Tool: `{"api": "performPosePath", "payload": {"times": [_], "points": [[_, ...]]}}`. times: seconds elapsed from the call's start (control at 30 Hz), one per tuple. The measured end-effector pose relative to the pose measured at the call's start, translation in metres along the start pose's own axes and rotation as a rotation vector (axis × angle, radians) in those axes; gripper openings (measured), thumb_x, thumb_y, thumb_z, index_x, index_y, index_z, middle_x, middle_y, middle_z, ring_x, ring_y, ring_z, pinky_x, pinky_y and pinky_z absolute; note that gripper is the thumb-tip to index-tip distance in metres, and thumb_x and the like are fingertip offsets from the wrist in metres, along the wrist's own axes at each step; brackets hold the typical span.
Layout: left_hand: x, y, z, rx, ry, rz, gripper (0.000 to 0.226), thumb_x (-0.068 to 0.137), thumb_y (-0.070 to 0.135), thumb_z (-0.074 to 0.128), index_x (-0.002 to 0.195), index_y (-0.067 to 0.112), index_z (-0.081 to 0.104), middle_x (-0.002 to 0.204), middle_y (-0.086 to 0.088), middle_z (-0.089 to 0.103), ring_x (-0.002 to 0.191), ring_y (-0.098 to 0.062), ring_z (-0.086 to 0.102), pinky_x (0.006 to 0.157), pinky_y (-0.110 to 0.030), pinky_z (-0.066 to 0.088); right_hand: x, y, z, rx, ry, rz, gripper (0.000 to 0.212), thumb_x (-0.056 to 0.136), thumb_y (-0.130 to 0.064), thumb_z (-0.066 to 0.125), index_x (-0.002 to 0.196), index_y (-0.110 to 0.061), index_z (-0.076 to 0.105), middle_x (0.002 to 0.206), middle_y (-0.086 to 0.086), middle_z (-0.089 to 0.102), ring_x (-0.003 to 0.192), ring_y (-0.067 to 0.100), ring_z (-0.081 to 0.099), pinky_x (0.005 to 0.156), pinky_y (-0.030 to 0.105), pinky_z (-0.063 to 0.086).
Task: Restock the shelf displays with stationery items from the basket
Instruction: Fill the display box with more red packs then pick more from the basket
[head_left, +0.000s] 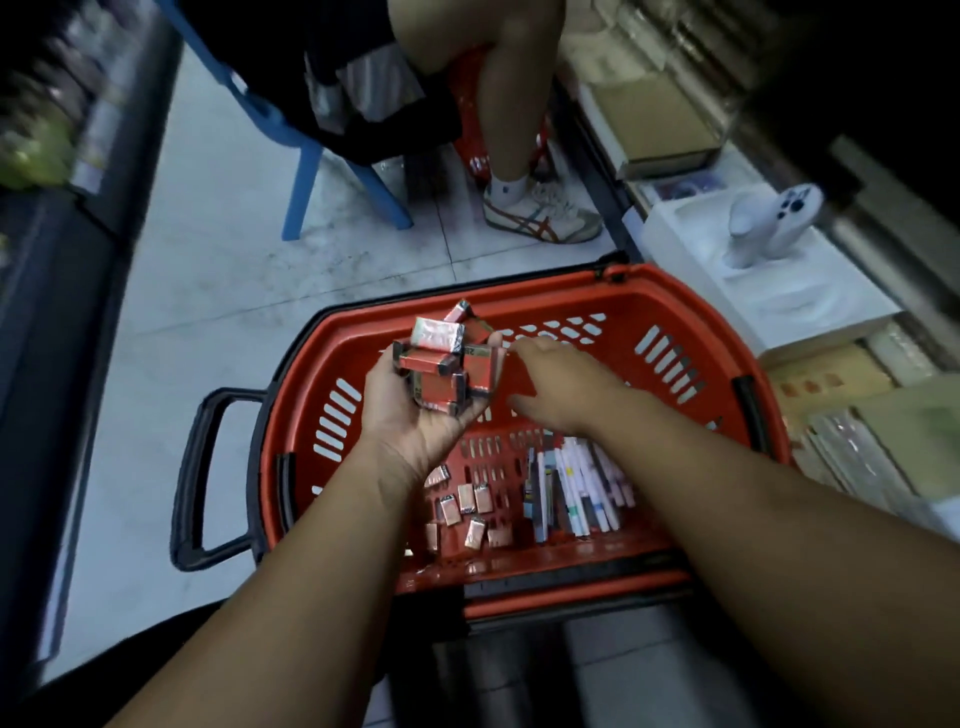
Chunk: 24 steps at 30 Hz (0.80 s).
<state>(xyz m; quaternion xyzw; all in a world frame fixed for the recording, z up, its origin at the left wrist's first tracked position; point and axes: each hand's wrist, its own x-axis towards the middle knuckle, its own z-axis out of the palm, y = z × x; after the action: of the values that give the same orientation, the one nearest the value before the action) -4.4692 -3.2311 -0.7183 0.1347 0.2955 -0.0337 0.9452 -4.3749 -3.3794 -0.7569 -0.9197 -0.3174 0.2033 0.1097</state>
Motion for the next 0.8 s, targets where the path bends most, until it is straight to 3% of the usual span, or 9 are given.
{"api": "performPosePath", "payload": {"times": [0.27, 0.47, 0.53, 0.63, 0.8], "points": [[-0.088, -0.038, 0.062, 0.008, 0.003, 0.074, 0.045, 0.1, 0.028, 0.043, 0.127, -0.002, 0.063, 0.127, -0.03, 0.064, 0.109, -0.039, 0.066, 0.08, -0.053, 0.061, -0.088, -0.01, -0.071, -0.026, 0.135, 0.0, 0.066, 0.091, -0.038, 0.065, 0.148, -0.017, 0.039, 0.144, 0.009, 0.046, 0.131, 0.032, 0.049, 0.105, 0.043, 0.044], [-0.175, -0.089, 0.105, 0.006, 0.015, 0.091, 0.037, 0.1, 0.025, 0.047, 0.112, -0.006, 0.063, 0.098, -0.031, 0.072, 0.095, -0.04, 0.068, 0.078, -0.052, 0.055, -0.176, -0.015, -0.114, -0.071, 0.259, -0.018, 0.056, 0.09, -0.04, 0.067, 0.136, -0.015, 0.047, 0.135, 0.011, 0.053, 0.124, 0.032, 0.053, 0.101, 0.046, 0.047], [-0.199, -0.106, 0.116, 0.007, 0.01, 0.096, 0.036, 0.1, 0.024, 0.047, 0.107, -0.008, 0.063, 0.094, -0.032, 0.072, 0.095, -0.041, 0.067, 0.085, -0.052, 0.054, -0.202, -0.016, -0.125, -0.1, 0.277, -0.03, 0.054, 0.09, -0.041, 0.067, 0.135, -0.017, 0.047, 0.133, 0.009, 0.054, 0.123, 0.031, 0.054, 0.1, 0.046, 0.048], [-0.229, -0.128, 0.131, 0.019, -0.038, 0.073, 0.032, 0.096, 0.02, 0.05, 0.107, -0.007, 0.064, 0.106, -0.031, 0.07, 0.108, -0.041, 0.064, 0.104, -0.052, 0.048, -0.239, -0.016, -0.142, -0.105, 0.314, -0.028, 0.052, 0.09, -0.04, 0.067, 0.134, -0.019, 0.049, 0.133, 0.008, 0.054, 0.124, 0.03, 0.053, 0.1, 0.046, 0.047], [-0.265, -0.161, 0.155, 0.129, -0.144, 0.005, 0.049, 0.074, 0.008, 0.049, 0.118, -0.005, 0.065, 0.124, -0.025, 0.067, 0.123, -0.035, 0.06, 0.108, -0.05, 0.045, -0.298, -0.006, -0.17, -0.113, 0.39, 0.024, 0.05, 0.09, -0.041, 0.065, 0.132, -0.018, 0.05, 0.136, 0.011, 0.053, 0.124, 0.033, 0.053, 0.099, 0.047, 0.048]]}}
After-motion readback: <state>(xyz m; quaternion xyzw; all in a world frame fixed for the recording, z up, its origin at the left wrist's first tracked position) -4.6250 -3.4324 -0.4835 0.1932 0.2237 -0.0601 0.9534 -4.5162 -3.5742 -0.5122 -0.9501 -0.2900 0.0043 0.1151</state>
